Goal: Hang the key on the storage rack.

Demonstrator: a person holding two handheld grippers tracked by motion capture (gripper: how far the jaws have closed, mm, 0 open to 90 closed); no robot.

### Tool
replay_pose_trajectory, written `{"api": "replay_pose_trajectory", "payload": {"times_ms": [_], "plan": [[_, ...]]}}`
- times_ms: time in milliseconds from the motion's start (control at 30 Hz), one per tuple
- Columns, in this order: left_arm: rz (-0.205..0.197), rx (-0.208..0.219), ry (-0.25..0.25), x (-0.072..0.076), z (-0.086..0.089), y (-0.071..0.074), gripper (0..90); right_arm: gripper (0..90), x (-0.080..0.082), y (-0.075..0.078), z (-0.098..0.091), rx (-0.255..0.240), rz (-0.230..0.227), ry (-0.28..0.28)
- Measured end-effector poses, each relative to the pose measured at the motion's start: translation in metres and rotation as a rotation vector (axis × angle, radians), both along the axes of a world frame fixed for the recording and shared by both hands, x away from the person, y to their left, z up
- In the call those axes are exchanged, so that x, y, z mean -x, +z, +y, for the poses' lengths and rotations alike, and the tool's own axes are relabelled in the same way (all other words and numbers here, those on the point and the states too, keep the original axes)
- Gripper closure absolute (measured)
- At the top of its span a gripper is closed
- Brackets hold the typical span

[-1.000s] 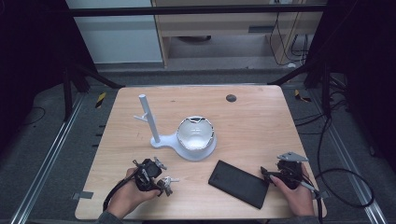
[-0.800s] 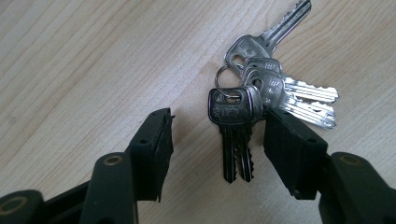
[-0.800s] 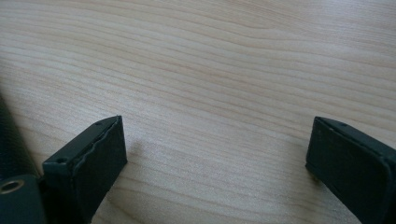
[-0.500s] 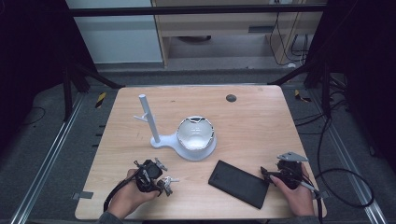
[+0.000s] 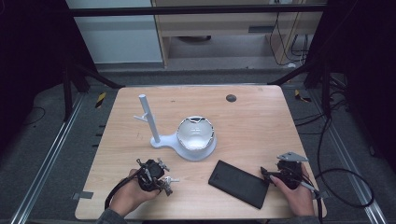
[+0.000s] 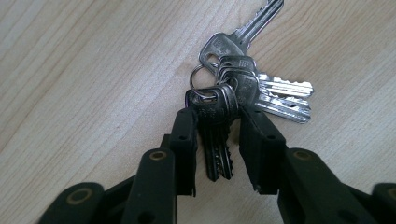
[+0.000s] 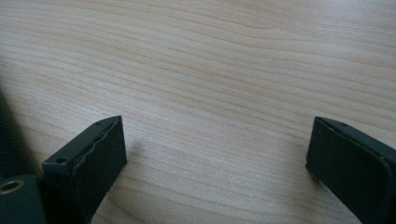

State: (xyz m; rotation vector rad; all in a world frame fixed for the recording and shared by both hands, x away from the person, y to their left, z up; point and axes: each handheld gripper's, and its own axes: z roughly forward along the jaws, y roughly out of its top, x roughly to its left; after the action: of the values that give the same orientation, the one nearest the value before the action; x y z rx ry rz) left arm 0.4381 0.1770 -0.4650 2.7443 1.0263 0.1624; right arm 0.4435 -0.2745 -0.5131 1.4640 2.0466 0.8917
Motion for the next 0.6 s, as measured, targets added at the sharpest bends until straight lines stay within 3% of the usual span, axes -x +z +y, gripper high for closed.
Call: {"api": "replay_pose_trajectory", "payload": {"times_ms": [267, 367, 600], "plan": [[-0.020, 0.005, 0.002, 0.000, 0.005, 0.001, 76.7, 5.0, 0.000, 0.000, 0.000, 0.000, 0.001, 0.001], [-0.025, 0.008, 0.003, 0.000, 0.007, 0.002, 86.8, 5.0, 0.000, 0.000, 0.000, 0.000, 0.001, 0.001], [-0.022, 0.023, 0.001, -0.002, 0.011, 0.000, 87.8, 5.0, 0.000, 0.000, 0.000, 0.000, 0.001, 0.001]]}}
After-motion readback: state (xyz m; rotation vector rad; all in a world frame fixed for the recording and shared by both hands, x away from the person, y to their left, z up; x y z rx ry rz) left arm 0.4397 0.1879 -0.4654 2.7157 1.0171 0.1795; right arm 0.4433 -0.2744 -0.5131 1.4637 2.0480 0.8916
